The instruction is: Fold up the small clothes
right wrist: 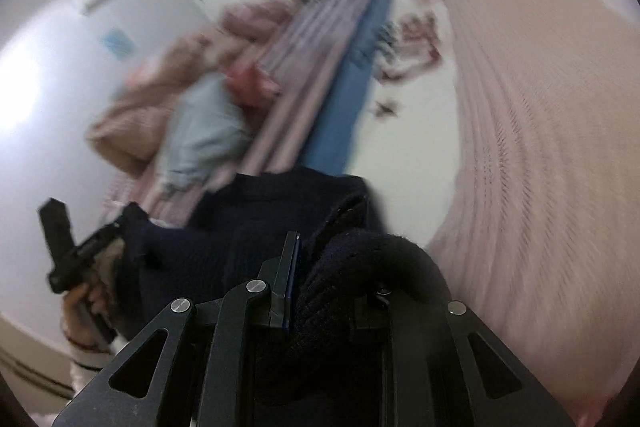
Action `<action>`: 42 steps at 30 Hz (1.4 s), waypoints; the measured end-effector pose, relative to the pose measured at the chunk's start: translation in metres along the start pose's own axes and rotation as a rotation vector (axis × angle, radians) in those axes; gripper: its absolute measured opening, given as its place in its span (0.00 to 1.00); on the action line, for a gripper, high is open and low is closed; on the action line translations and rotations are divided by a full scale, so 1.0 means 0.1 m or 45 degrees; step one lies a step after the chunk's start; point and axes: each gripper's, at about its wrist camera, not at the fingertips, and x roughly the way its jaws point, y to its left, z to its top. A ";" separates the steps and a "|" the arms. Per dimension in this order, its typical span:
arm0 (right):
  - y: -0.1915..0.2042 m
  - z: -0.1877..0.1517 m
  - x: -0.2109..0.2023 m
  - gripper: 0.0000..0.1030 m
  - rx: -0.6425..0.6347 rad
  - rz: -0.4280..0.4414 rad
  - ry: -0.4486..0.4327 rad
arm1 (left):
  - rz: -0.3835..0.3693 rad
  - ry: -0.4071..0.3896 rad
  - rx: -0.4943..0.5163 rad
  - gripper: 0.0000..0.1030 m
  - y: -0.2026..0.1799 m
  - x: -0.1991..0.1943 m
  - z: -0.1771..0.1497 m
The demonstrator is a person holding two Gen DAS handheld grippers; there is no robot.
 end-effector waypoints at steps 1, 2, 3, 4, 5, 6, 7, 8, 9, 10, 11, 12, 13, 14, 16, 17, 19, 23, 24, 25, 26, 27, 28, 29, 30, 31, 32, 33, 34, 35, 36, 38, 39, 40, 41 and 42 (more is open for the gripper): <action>-0.06 0.06 0.14 0.14 0.012 -0.001 0.021 | 0.004 0.018 -0.008 0.14 0.03 0.13 0.02; -0.13 0.11 0.23 0.14 0.013 0.002 0.028 | 0.007 0.033 -0.017 0.14 0.06 0.19 0.02; -0.15 0.19 0.30 0.14 0.010 0.005 0.013 | 0.006 0.065 -0.034 0.14 0.08 0.29 0.05; -0.15 0.22 0.33 0.14 0.010 0.014 0.006 | -0.005 0.090 -0.037 0.16 0.08 0.33 0.06; -0.15 0.28 0.38 0.18 0.021 0.027 0.014 | -0.014 0.117 -0.030 0.23 0.07 0.34 0.07; -0.15 0.28 0.39 0.22 0.021 0.026 0.030 | -0.024 0.123 -0.018 0.29 0.05 0.33 0.08; -0.12 0.27 0.39 0.37 0.000 0.027 0.042 | -0.053 0.110 0.009 0.45 0.01 0.24 0.07; -0.07 0.23 0.36 0.53 -0.041 0.027 0.049 | -0.074 0.083 0.034 0.63 -0.02 0.13 0.07; 0.03 0.21 0.30 0.60 -0.103 0.016 0.043 | -0.086 0.034 0.068 0.68 -0.05 -0.04 0.07; 0.10 0.18 0.21 0.74 -0.145 0.001 0.029 | -0.104 -0.018 0.111 0.71 -0.11 -0.24 0.06; 0.17 0.14 0.11 0.81 -0.189 -0.017 0.004 | -0.129 -0.043 0.137 0.71 -0.15 -0.38 0.05; 0.24 0.09 -0.02 0.81 -0.241 -0.037 -0.038 | -0.168 -0.062 0.156 0.71 -0.18 -0.53 0.04; 0.31 0.03 -0.14 0.81 -0.287 -0.055 -0.071 | -0.217 -0.072 0.178 0.71 -0.22 -0.67 0.02; 0.42 0.00 -0.22 0.81 -0.330 -0.064 -0.083 | -0.250 -0.067 0.197 0.71 -0.24 -0.74 0.00; 0.54 -0.07 -0.28 0.81 -0.384 -0.026 -0.066 | -0.299 -0.030 0.243 0.71 -0.31 -0.81 -0.07; 0.61 -0.11 -0.26 0.79 -0.410 -0.008 -0.045 | -0.303 -0.006 0.262 0.71 -0.35 -0.77 -0.09; 0.70 -0.20 -0.15 0.71 -0.450 -0.037 -0.004 | -0.227 0.059 0.284 0.71 -0.40 -0.58 -0.18; 0.65 -0.27 0.11 0.70 -0.467 -0.225 0.019 | -0.109 0.122 0.241 0.78 -0.30 -0.26 -0.19; 0.63 -0.25 0.11 0.72 -0.488 -0.279 -0.017 | -0.037 0.113 0.233 0.80 -0.25 -0.15 -0.12; 0.60 -0.22 0.06 0.72 -0.512 -0.327 -0.072 | 0.013 0.112 0.228 0.82 -0.21 -0.07 -0.04; 0.55 -0.17 0.03 0.72 -0.531 -0.368 -0.117 | 0.035 0.124 0.222 0.82 -0.17 0.00 0.00; 0.50 -0.08 0.01 0.73 -0.552 -0.428 -0.150 | 0.069 0.163 0.201 0.82 -0.12 0.16 0.11; 0.48 -0.01 0.02 0.78 -0.568 -0.466 -0.152 | 0.100 0.184 0.190 0.82 -0.09 0.28 0.17; 0.43 0.11 0.10 0.82 -0.591 -0.505 -0.118 | 0.120 0.209 0.188 0.82 -0.07 0.41 0.22; 0.37 0.20 0.24 0.81 -0.604 -0.498 -0.038 | 0.109 0.247 0.193 0.82 -0.06 0.54 0.26; 0.30 0.27 0.38 0.81 -0.617 -0.472 0.065 | 0.071 0.300 0.186 0.82 -0.06 0.68 0.28; 0.25 0.30 0.51 0.81 -0.630 -0.447 0.151 | 0.033 0.335 0.171 0.82 -0.05 0.77 0.28; 0.21 0.31 0.61 0.81 -0.647 -0.428 0.213 | -0.028 0.374 0.162 0.82 -0.07 0.85 0.26; 0.19 0.28 0.70 0.72 -0.673 -0.406 0.261 | -0.082 0.400 0.165 0.78 -0.09 0.90 0.24; 0.21 0.24 0.74 0.48 -0.711 -0.406 0.260 | -0.105 0.405 0.181 0.60 -0.13 0.91 0.20; 0.23 0.22 0.73 0.32 -0.727 -0.390 0.244 | -0.117 0.384 0.224 0.47 -0.19 0.89 0.16; 0.28 0.22 0.67 0.12 -0.705 -0.358 0.199 | -0.108 0.334 0.257 0.15 -0.26 0.77 0.12; 0.32 0.21 0.65 0.11 -0.706 -0.386 0.161 | -0.031 0.251 0.280 0.14 -0.28 0.66 0.14; 0.35 0.21 0.59 0.10 -0.708 -0.422 0.107 | 0.016 0.188 0.291 0.14 -0.28 0.57 0.17; 0.37 0.22 0.50 0.10 -0.686 -0.455 0.047 | 0.076 0.110 0.284 0.14 -0.26 0.46 0.20; 0.35 0.24 0.42 0.10 -0.654 -0.474 0.011 | 0.105 0.077 0.269 0.14 -0.25 0.42 0.22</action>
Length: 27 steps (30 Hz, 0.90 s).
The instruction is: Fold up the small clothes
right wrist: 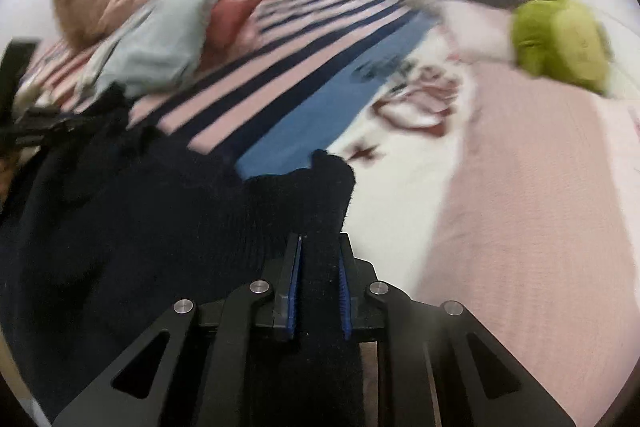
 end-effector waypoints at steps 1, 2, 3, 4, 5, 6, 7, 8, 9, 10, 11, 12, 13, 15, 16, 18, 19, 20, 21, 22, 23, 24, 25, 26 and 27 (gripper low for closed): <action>-0.07 0.01 -0.08 0.10 0.058 -0.023 -0.030 | 0.032 -0.017 -0.023 0.14 0.04 -0.02 0.03; -0.17 0.02 -0.14 0.10 0.119 -0.043 -0.060 | 0.053 -0.014 -0.025 0.05 0.07 0.03 0.05; -0.24 0.05 -0.13 0.10 0.146 -0.068 -0.065 | 0.168 -0.012 -0.017 0.07 0.08 0.09 0.06; -0.29 0.08 -0.09 0.10 0.160 -0.101 -0.054 | 0.293 -0.005 -0.002 0.06 0.10 0.21 0.07; -0.32 0.08 -0.01 0.10 0.165 -0.153 -0.031 | 0.336 0.045 -0.014 0.07 0.13 0.34 0.06; -0.37 0.06 0.15 0.11 0.179 -0.160 0.028 | 0.294 0.140 -0.065 0.08 0.18 0.49 0.03; -0.39 0.04 0.29 0.12 0.208 -0.119 0.089 | 0.218 0.219 -0.121 0.09 0.22 0.58 -0.01; -0.40 0.01 0.40 0.15 0.232 -0.082 0.139 | 0.207 0.197 -0.126 0.14 0.20 0.51 -0.04; -0.35 0.01 0.40 0.19 0.204 -0.088 0.142 | 0.214 0.160 -0.109 0.22 0.17 0.42 -0.04; -0.28 0.02 0.32 0.35 0.154 -0.107 0.113 | 0.216 0.109 -0.086 0.45 0.13 0.27 -0.04; -0.23 0.03 0.20 0.61 0.129 -0.120 0.084 | 0.203 0.038 -0.069 0.63 0.08 0.04 -0.04; -0.21 0.04 0.09 0.69 0.120 -0.131 0.059 | 0.178 -0.002 -0.063 0.65 0.05 -0.09 -0.03; -0.20 0.04 -0.07 0.70 0.113 -0.140 0.013 | 0.103 -0.052 -0.050 0.66 -0.01 -0.36 -0.04; -0.15 0.03 -0.38 0.70 0.113 -0.103 -0.046 | -0.003 -0.099 -0.040 0.69 -0.09 -0.69 -0.07; -0.12 -0.02 -0.54 0.70 0.129 -0.055 -0.065 | -0.059 -0.144 -0.034 0.75 -0.14 -0.92 -0.14; -0.01 -0.15 -0.82 0.70 0.156 0.074 -0.108 | -0.130 -0.207 -0.020 0.85 -0.20 -1.29 -0.31; 0.06 -0.22 -0.92 0.70 0.162 0.133 -0.121 | -0.175 -0.227 -0.018 0.88 -0.23 -1.46 -0.43; 0.17 -0.33 -1.02 0.70 0.167 0.192 -0.136 | -0.206 -0.229 -0.021 0.91 -0.29 -1.49 -0.48; 0.30 -0.45 -1.13 0.70 0.161 0.252 -0.147 | -0.245 -0.219 -0.033 0.93 -0.31 -1.59 -0.64; 0.39 -0.53 -1.19 0.64 0.147 0.277 -0.151 | -0.254 -0.208 -0.050 0.96 -0.33 -1.59 -0.71; 0.49 -0.65 -1.24 0.50 0.126 0.294 -0.156 | -0.256 -0.186 -0.077 0.96 -0.36 -1.56 -0.83; 0.56 -0.77 -1.28 0.43 0.113 0.316 -0.158 | -0.278 -0.133 -0.110 0.96 -0.36 -1.52 -0.99; 0.62 -0.88 -1.27 0.33 0.124 0.347 -0.147 | -0.315 -0.090 -0.136 0.96 -0.35 -1.49 -1.14; 0.63 -0.99 -1.23 0.25 0.148 0.375 -0.123 | -0.338 -0.077 -0.174 0.96 -0.32 -1.46 -1.26; 0.66 -1.12 -1.15 0.21 0.172 0.400 -0.086 | -0.350 -0.070 -0.226 0.96 -0.28 -1.41 -1.38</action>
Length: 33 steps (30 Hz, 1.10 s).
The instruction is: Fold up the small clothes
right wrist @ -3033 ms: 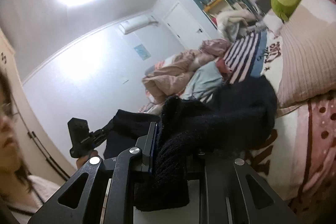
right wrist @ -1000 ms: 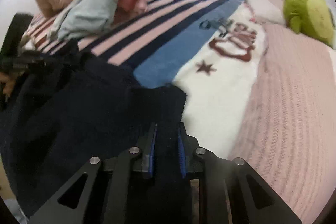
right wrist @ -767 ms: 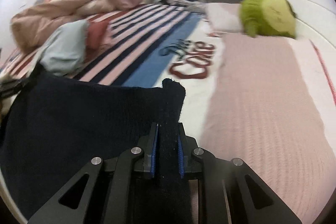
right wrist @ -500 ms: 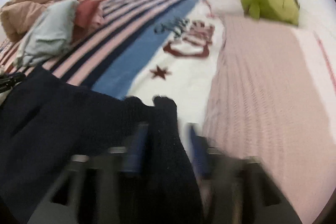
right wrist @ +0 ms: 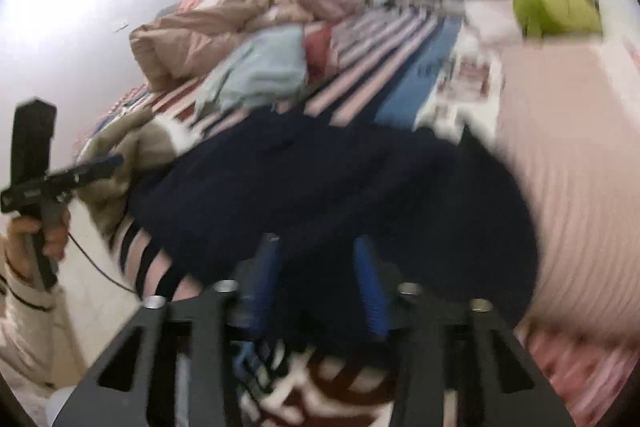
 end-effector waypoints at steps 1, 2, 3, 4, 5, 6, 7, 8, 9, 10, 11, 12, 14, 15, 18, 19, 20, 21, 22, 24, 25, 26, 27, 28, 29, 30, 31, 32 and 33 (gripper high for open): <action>-0.03 -0.13 0.11 0.19 0.017 -0.005 0.040 | -0.015 0.011 -0.052 0.96 0.07 0.03 -0.11; -0.09 -0.23 0.22 0.18 0.035 -0.012 0.059 | -0.031 0.020 -0.101 0.96 0.12 0.06 -0.21; -0.14 -0.31 0.30 0.17 0.062 -0.005 0.076 | -0.042 0.029 -0.143 0.96 0.17 0.11 -0.30; -0.16 -0.37 0.34 0.17 0.086 -0.002 0.083 | -0.049 0.044 -0.175 0.96 0.22 0.17 -0.38; -0.17 -0.40 0.35 0.17 0.099 -0.003 0.066 | -0.051 0.055 -0.185 0.96 0.24 0.20 -0.43; -0.15 -0.38 0.34 0.17 0.096 -0.017 0.065 | -0.055 0.060 -0.198 0.96 0.26 0.26 -0.47; -0.12 -0.35 0.33 0.17 0.096 -0.036 0.072 | -0.061 0.058 -0.214 0.96 0.27 0.30 -0.50; -0.07 -0.29 0.29 0.21 0.101 -0.060 0.063 | -0.067 0.045 -0.245 0.96 0.29 0.33 -0.51; -0.01 -0.25 0.25 0.21 0.095 -0.048 0.037 | -0.074 0.030 -0.267 0.96 0.31 0.35 -0.50; 0.06 -0.20 0.20 0.21 0.081 -0.005 0.008 | -0.090 -0.010 -0.305 0.96 0.34 0.37 -0.48; 0.15 -0.14 0.16 0.21 0.056 0.068 -0.017 | -0.096 -0.029 -0.327 0.96 0.37 0.41 -0.45; 0.23 -0.10 0.14 0.21 0.039 0.107 -0.025 | -0.109 -0.062 -0.373 0.96 0.41 0.44 -0.41; 0.48 0.02 0.21 0.21 -0.028 0.175 -0.013 | -0.113 -0.094 -0.419 0.96 0.45 0.51 -0.37; 0.56 0.04 0.25 0.21 -0.052 0.188 -0.001 | -0.109 -0.107 -0.426 0.96 0.47 0.53 -0.34; 0.76 0.10 0.51 0.21 -0.114 0.226 0.080 | -0.039 -0.129 -0.432 0.62 0.50 0.66 -0.21; 0.80 0.10 0.58 0.21 -0.131 0.226 0.105 | -0.012 -0.118 -0.434 0.46 0.51 0.71 -0.19; 0.83 0.09 0.69 0.21 -0.162 0.205 0.148 | -0.020 -0.122 -0.434 0.36 0.53 0.72 -0.19; 0.83 0.08 0.78 0.21 -0.175 0.195 0.183 | -0.044 -0.144 -0.432 0.30 0.52 0.70 -0.18; 0.81 0.06 0.88 0.21 -0.171 0.192 0.231 | -0.063 -0.160 -0.422 0.27 0.52 0.68 -0.16; 0.76 0.02 0.94 0.20 -0.121 0.212 0.236 | -0.092 -0.192 -0.358 0.25 0.44 0.59 -0.09; 0.74 0.02 0.95 0.20 -0.107 0.215 0.235 | -0.096 -0.205 -0.306 0.24 0.35 0.55 -0.03; 0.74 0.01 0.94 0.20 -0.104 0.211 0.235 | -0.101 -0.216 -0.260 0.23 0.27 0.52 0.03; 0.73 0.03 0.93 0.20 -0.098 0.210 0.234 | -0.110 -0.231 -0.205 0.23 0.17 0.48 0.09; 0.72 0.03 0.91 0.20 -0.082 0.216 0.231 | -0.121 -0.243 -0.163 0.22 0.09 0.44 0.14; 0.68 0.04 0.85 0.22 -0.048 0.233 0.218 | -0.136 -0.254 -0.124 0.22 -0.01 0.40 0.19; 0.64 0.06 0.78 0.23 -0.010 0.258 0.188 | -0.145 -0.264 -0.086 0.22 -0.10 0.37 0.25; 0.58 0.06 0.67 0.27 0.019 0.276 0.152 | -0.148 -0.271 -0.036 0.21 -0.23 0.32 0.31; 0.47 0.03 0.50 0.32 0.053 0.275 0.088 | -0.149 -0.276 0.001 0.21 -0.33 0.29 0.34; 0.40 0.00 0.37 0.34 0.073 0.244 0.039 | -0.155 -0.285 0.059 0.21 -0.49 0.27 0.40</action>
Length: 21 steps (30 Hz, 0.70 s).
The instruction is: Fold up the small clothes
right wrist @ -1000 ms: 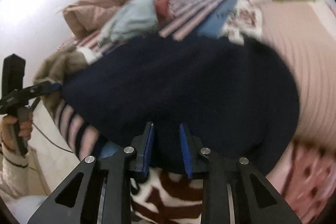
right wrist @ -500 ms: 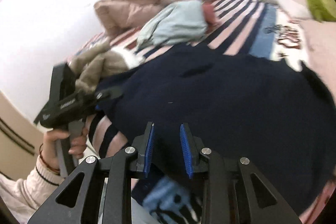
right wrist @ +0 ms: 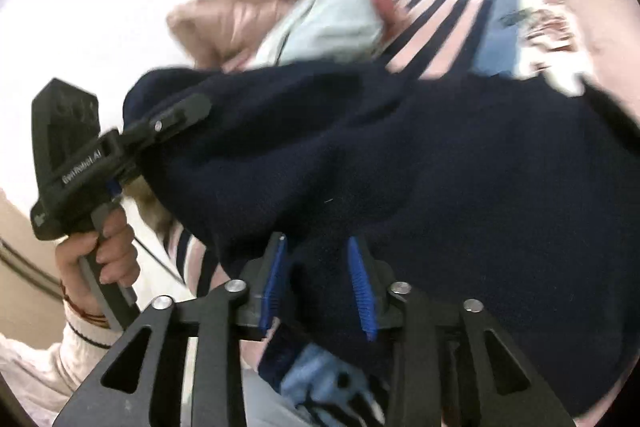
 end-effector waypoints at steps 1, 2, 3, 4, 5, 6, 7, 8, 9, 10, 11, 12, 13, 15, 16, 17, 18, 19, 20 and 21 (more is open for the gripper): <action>-0.06 -0.04 -0.16 0.36 0.010 -0.044 -0.051 | -0.010 -0.003 0.039 0.20 -0.11 -0.01 0.03; -0.12 -0.09 -0.31 0.37 0.019 -0.082 -0.092 | -0.024 -0.005 0.083 0.20 -0.25 -0.01 0.06; -0.22 -0.17 -0.52 0.37 0.043 -0.127 -0.147 | -0.041 -0.003 0.138 0.19 -0.42 0.03 0.10; -0.29 -0.22 -0.65 0.37 0.067 -0.146 -0.178 | -0.063 0.005 0.203 0.19 -0.61 0.10 0.13; -0.39 -0.30 -0.83 0.38 0.105 -0.161 -0.219 | -0.087 0.018 0.259 0.19 -0.79 0.17 0.14; -0.48 -0.34 -0.97 0.38 0.130 -0.171 -0.252 | -0.128 0.051 0.338 0.19 -1.01 0.29 0.13; -0.54 -0.40 -1.10 0.38 0.153 -0.185 -0.288 | -0.180 0.109 0.412 0.19 -1.20 0.42 0.10; -0.57 -0.46 -1.20 0.38 0.170 -0.199 -0.316 | -0.236 0.182 0.471 0.19 -1.37 0.57 0.04; -0.63 -0.53 -1.31 0.38 0.191 -0.213 -0.347 | -0.303 0.271 0.516 0.19 -1.52 0.76 -0.05; -0.67 -0.59 -1.40 0.39 0.213 -0.223 -0.371 | -0.366 0.380 0.550 0.19 -1.66 0.99 -0.19; -0.72 -0.65 -1.47 0.39 0.233 -0.225 -0.388 | -0.395 0.470 0.577 0.19 -1.75 1.18 -0.32; -0.76 -0.74 -1.52 0.39 0.260 -0.219 -0.404 | -0.407 0.579 0.615 0.20 -1.83 1.39 -0.49; -0.80 -0.80 -1.55 0.39 0.280 -0.211 -0.410 | -0.395 0.660 0.644 0.21 -1.87 1.54 -0.64; -0.88 -0.88 -1.58 0.39 0.316 -0.198 -0.411 | -0.367 0.671 0.712 0.26 -1.93 1.58 -0.77; -0.92 -0.91 -1.61 0.39 0.326 -0.193 -0.410 | -0.384 0.645 0.727 0.39 -1.94 1.51 -0.76; -0.95 -0.95 -1.63 0.40 0.330 -0.189 -0.413 | -0.423 0.637 0.702 0.56 -1.93 1.43 -0.70; -0.97 -0.96 -1.65 0.42 0.330 -0.185 -0.419 | -0.469 0.628 0.653 0.63 -1.89 1.33 -0.61; -0.99 -0.96 -1.67 0.49 0.328 -0.179 -0.428 | -0.495 0.612 0.611 0.70 -1.85 1.22 -0.50; -0.99 -0.96 -1.71 0.53 0.318 -0.173 -0.449 | -0.505 0.587 0.588 0.71 -1.82 1.09 -0.43; -0.99 -0.93 -1.75 0.55 0.306 -0.164 -0.471 | -0.515 0.540 0.562 0.72 -1.74 0.90 -0.31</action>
